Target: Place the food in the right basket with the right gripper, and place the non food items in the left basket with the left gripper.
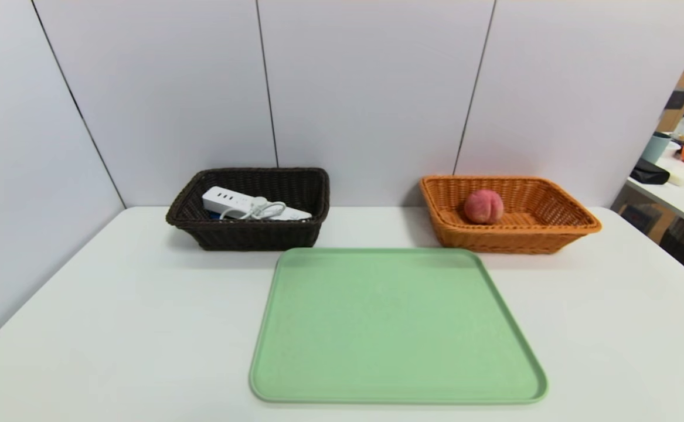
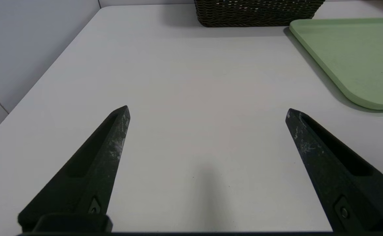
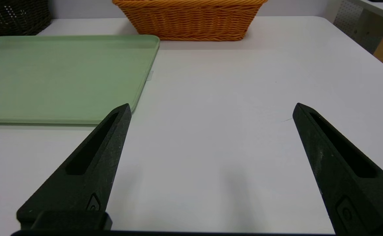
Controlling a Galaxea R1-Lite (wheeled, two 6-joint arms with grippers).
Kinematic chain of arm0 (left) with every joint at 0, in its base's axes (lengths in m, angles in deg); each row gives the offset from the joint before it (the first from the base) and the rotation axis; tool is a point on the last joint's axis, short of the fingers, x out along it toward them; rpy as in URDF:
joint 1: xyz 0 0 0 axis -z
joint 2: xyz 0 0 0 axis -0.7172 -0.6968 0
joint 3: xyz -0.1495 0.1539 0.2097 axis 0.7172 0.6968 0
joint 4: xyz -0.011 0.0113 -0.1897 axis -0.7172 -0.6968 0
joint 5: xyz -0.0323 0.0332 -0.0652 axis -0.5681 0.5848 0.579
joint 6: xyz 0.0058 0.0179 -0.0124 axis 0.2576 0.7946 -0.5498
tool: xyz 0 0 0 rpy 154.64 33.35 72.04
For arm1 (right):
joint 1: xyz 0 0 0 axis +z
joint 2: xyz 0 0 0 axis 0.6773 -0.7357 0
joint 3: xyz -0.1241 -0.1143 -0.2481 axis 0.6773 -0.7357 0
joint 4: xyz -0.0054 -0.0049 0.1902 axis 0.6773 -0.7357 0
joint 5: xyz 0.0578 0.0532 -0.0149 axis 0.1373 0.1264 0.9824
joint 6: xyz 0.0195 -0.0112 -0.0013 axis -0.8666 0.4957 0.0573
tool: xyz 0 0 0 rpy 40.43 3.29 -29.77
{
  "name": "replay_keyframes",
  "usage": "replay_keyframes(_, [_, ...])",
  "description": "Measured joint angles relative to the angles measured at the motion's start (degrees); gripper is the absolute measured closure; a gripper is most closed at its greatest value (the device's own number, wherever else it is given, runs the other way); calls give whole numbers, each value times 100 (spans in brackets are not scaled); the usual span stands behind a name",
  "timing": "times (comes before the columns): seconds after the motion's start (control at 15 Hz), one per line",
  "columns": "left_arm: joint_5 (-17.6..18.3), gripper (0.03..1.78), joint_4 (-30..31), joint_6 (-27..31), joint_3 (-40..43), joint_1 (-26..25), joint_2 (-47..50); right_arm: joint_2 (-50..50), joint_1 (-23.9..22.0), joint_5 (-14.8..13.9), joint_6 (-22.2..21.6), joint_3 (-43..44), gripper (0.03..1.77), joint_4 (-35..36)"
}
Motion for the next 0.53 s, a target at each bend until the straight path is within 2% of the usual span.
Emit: replay_keyframes(0.53, [-5,12,0,0,0,0,0,0,0,11,22,0,10,13])
